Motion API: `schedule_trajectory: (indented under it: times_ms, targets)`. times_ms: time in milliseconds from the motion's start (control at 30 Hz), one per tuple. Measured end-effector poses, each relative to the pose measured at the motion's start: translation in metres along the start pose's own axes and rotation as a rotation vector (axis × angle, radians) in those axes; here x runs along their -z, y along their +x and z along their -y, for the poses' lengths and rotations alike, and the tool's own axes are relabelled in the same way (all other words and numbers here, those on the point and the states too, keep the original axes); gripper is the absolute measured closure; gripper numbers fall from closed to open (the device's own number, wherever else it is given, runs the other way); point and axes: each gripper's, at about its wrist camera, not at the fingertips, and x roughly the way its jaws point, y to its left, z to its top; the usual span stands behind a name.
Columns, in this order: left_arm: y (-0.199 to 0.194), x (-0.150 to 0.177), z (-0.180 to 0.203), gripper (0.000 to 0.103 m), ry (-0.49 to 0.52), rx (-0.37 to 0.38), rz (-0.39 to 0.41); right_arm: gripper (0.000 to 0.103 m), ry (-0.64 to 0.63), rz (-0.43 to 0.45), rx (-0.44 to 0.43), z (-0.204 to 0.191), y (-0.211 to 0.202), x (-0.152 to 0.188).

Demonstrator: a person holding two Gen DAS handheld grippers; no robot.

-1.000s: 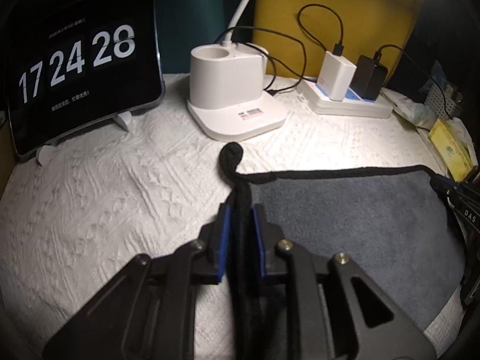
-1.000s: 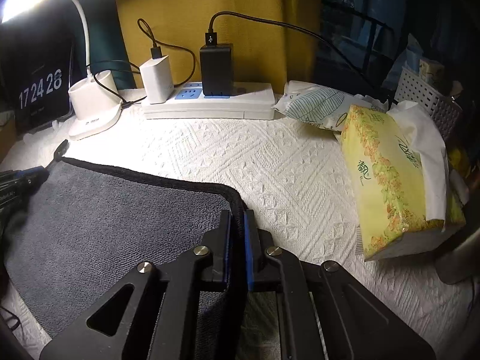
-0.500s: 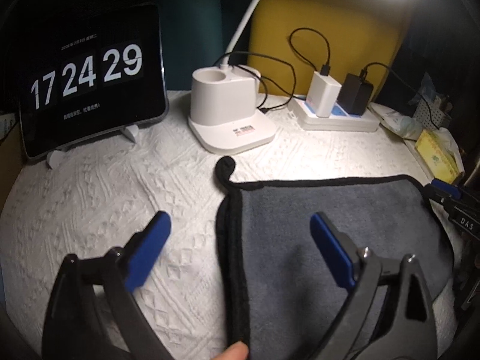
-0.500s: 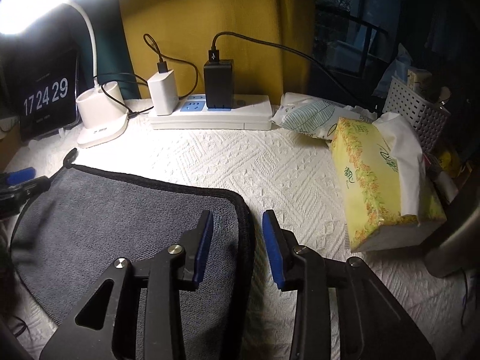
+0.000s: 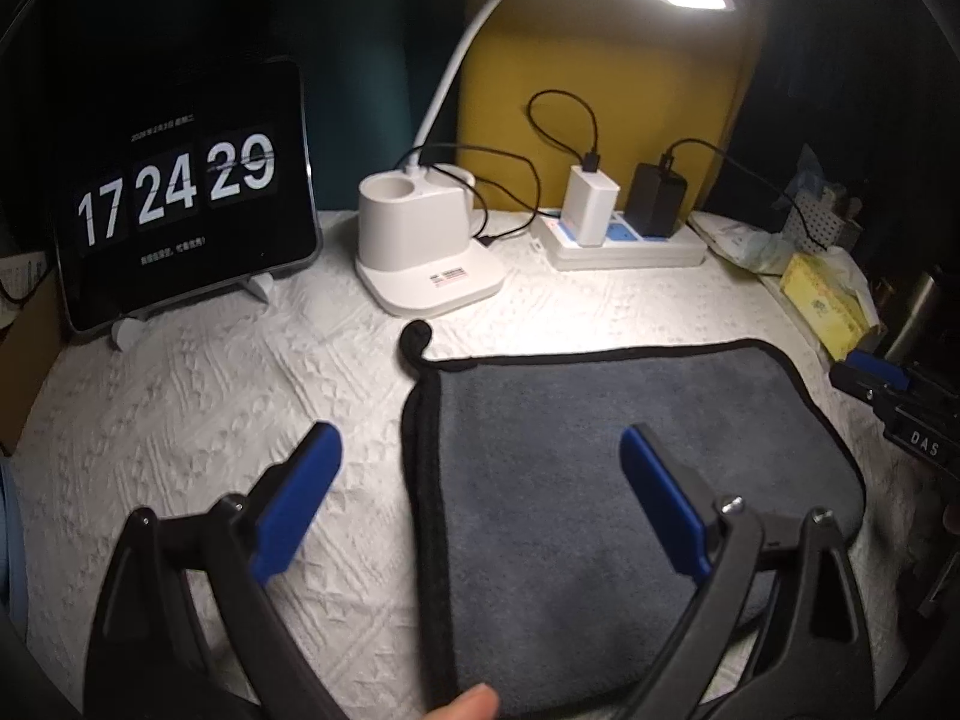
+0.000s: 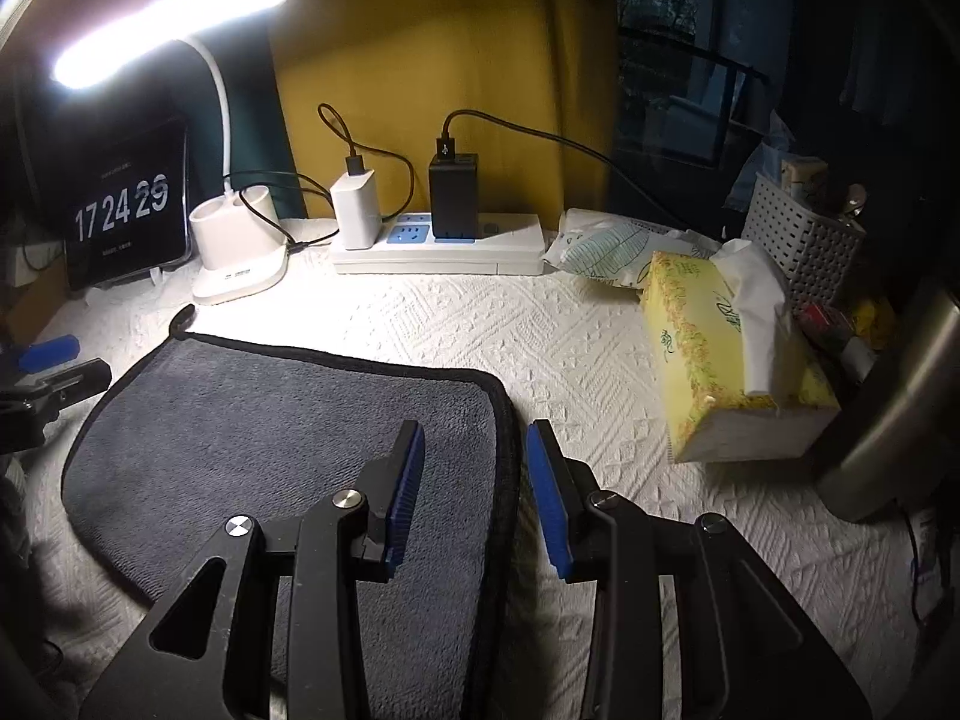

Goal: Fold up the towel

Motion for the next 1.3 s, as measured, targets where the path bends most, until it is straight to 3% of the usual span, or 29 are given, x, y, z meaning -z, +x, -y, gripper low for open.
schedule_trajectory:
  times_ms: [1300]
  targets:
    - [-0.119,0.041,0.021,0.008,0.01,0.094,0.162,0.065,-0.01,0.096,0.012,-0.029,-0.111,0.04]
